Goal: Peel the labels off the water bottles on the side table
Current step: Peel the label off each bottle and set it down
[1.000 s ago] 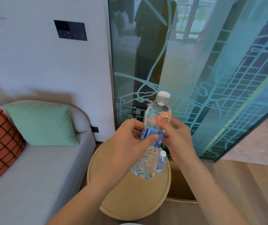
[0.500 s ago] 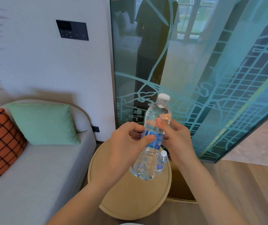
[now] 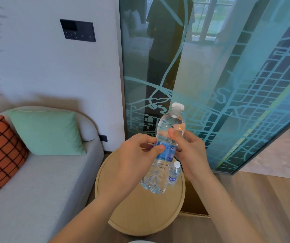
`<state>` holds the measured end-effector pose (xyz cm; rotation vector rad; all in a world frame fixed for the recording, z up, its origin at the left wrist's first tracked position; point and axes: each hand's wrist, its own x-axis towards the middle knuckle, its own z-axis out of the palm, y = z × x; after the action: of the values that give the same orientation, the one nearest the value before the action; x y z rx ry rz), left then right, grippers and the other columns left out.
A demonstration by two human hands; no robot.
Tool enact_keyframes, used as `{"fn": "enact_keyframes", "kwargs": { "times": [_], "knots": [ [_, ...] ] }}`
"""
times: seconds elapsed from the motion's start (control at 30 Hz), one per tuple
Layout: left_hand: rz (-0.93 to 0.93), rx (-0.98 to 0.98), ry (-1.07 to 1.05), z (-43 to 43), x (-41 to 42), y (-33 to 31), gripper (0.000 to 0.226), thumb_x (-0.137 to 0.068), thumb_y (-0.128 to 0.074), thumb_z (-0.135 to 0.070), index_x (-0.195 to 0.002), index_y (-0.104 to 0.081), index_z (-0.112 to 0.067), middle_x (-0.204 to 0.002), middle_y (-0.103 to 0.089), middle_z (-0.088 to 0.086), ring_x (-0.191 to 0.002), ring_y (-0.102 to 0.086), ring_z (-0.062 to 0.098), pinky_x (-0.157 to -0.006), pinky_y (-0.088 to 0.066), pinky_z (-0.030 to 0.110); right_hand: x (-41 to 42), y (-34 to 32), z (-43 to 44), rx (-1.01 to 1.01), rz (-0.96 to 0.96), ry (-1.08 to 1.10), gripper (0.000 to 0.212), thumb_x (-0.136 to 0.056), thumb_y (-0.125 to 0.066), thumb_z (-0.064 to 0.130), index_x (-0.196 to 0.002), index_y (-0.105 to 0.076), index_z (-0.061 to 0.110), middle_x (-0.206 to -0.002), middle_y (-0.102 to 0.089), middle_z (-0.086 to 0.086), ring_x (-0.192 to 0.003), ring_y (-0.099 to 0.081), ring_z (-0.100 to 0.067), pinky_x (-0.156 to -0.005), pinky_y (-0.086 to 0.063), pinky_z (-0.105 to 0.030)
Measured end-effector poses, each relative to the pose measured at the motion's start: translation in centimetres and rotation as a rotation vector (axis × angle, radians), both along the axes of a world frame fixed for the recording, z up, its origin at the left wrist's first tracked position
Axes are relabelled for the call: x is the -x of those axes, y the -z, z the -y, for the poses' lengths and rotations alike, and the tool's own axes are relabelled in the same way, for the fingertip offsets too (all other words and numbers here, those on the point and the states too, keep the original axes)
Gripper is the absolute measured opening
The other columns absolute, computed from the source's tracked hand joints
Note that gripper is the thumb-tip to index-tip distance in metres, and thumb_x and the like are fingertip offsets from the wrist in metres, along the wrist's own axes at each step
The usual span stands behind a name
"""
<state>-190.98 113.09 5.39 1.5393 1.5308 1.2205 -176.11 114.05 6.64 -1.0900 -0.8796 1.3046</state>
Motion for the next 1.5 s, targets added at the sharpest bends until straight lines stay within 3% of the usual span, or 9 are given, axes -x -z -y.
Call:
{"fn": "enact_keyframes", "kwargs": {
  "times": [0.1, 0.23, 0.43, 0.53, 0.63, 0.83, 0.97, 1.27, 1.5],
  "knots": [
    [0.015, -0.005, -0.011, -0.1, -0.1, 0.4, 0.014, -0.078, -0.083, -0.030, -0.084, -0.072, -0.037, -0.083, -0.071, -0.019, -0.076, -0.066, -0.007, -0.067, -0.056, 0.017, 0.1, 0.3, 0.0, 0.010, 0.001, 0.016, 0.044, -0.060, -0.085, 0.047, -0.097, -0.079, 0.023, -0.097, -0.078, -0.007, -0.089, -0.076, -0.026, -0.064, -0.060, -0.029],
    [0.005, -0.007, -0.013, -0.1, -0.2, 0.7, 0.023, -0.079, -0.082, -0.030, -0.078, -0.066, -0.047, -0.082, -0.070, -0.022, -0.077, -0.065, -0.010, -0.065, -0.053, 0.013, 0.2, 0.6, 0.0, 0.020, 0.008, 0.042, 0.044, -0.063, -0.083, 0.045, -0.099, -0.078, 0.021, -0.096, -0.078, -0.006, -0.088, -0.076, -0.025, -0.063, -0.060, -0.029],
    [-0.047, -0.030, -0.006, -0.3, -0.3, 1.6, 0.012, -0.082, -0.078, -0.035, -0.094, -0.075, -0.035, -0.084, -0.072, -0.027, -0.081, -0.067, -0.011, -0.073, -0.058, 0.015, 0.4, 0.9, 0.1, -0.009, 0.046, 0.119, 0.044, -0.064, -0.081, 0.043, -0.101, -0.077, 0.021, -0.091, -0.079, -0.003, -0.087, -0.076, -0.022, -0.067, -0.062, -0.031],
    [-0.107, -0.124, -0.014, -0.2, -0.6, 1.8, 0.022, -0.083, -0.069, -0.045, -0.103, -0.071, -0.035, -0.089, -0.075, -0.020, -0.081, -0.068, -0.006, -0.075, -0.061, 0.025, 0.5, 0.8, 0.0, -0.037, 0.077, 0.139, 0.040, -0.070, -0.083, 0.035, -0.106, -0.075, 0.018, -0.093, -0.079, -0.002, -0.090, -0.076, -0.020, -0.080, -0.062, -0.037],
    [-0.239, -0.261, -0.003, -0.2, -0.7, 2.2, 0.033, -0.086, -0.054, -0.052, -0.117, -0.055, -0.039, -0.088, -0.075, -0.013, -0.075, -0.070, 0.005, -0.067, -0.062, 0.035, 0.4, 0.9, 0.0, -0.064, 0.125, 0.158, 0.027, -0.079, -0.081, 0.024, -0.105, -0.074, 0.021, -0.091, -0.079, 0.003, -0.088, -0.076, -0.016, -0.079, -0.062, -0.033],
    [-0.372, -0.282, 0.018, -0.7, -0.8, 2.4, 0.031, -0.086, -0.050, -0.046, -0.089, -0.076, -0.029, -0.068, -0.070, -0.012, -0.057, -0.063, 0.008, -0.055, -0.056, 0.034, 0.5, 1.4, 0.0, -0.069, 0.136, 0.193, 0.030, -0.077, -0.082, 0.026, -0.105, -0.074, 0.023, -0.090, -0.079, 0.005, -0.088, -0.075, -0.013, -0.078, -0.061, -0.030],
    [-0.390, -0.347, 0.021, -0.8, -1.0, 2.3, 0.032, -0.087, -0.048, -0.039, -0.075, -0.075, -0.024, -0.056, -0.062, -0.009, -0.048, -0.054, 0.011, -0.048, -0.051, 0.036, 0.6, 1.6, 0.0, -0.084, 0.143, 0.212, 0.029, -0.077, -0.083, 0.022, -0.105, -0.073, 0.021, -0.088, -0.079, 0.006, -0.085, -0.075, -0.010, -0.069, -0.059, -0.021],
    [-0.334, -0.288, 0.011, -0.7, -1.0, 2.3, 0.038, -0.087, -0.046, -0.043, -0.082, -0.077, -0.020, -0.069, -0.073, -0.005, -0.059, -0.067, 0.014, -0.052, -0.055, 0.039, 0.8, 1.8, -0.4, -0.107, 0.124, 0.217, 0.029, -0.076, -0.084, 0.021, -0.103, -0.073, 0.023, -0.085, -0.079, 0.008, -0.081, -0.074, -0.005, -0.061, -0.053, -0.012],
    [-0.334, -0.243, 0.007, -0.4, -1.2, 1.9, 0.015, -0.090, -0.065, -0.018, -0.087, -0.077, -0.011, -0.077, -0.076, 0.002, -0.066, -0.070, 0.017, -0.059, -0.057, 0.041, 1.1, 1.9, -0.4, -0.108, 0.115, 0.215, 0.027, -0.075, -0.084, 0.021, -0.099, -0.072, 0.026, -0.084, -0.078, 0.009, -0.080, -0.075, -0.005, -0.061, -0.054, -0.013]
  ]
}}
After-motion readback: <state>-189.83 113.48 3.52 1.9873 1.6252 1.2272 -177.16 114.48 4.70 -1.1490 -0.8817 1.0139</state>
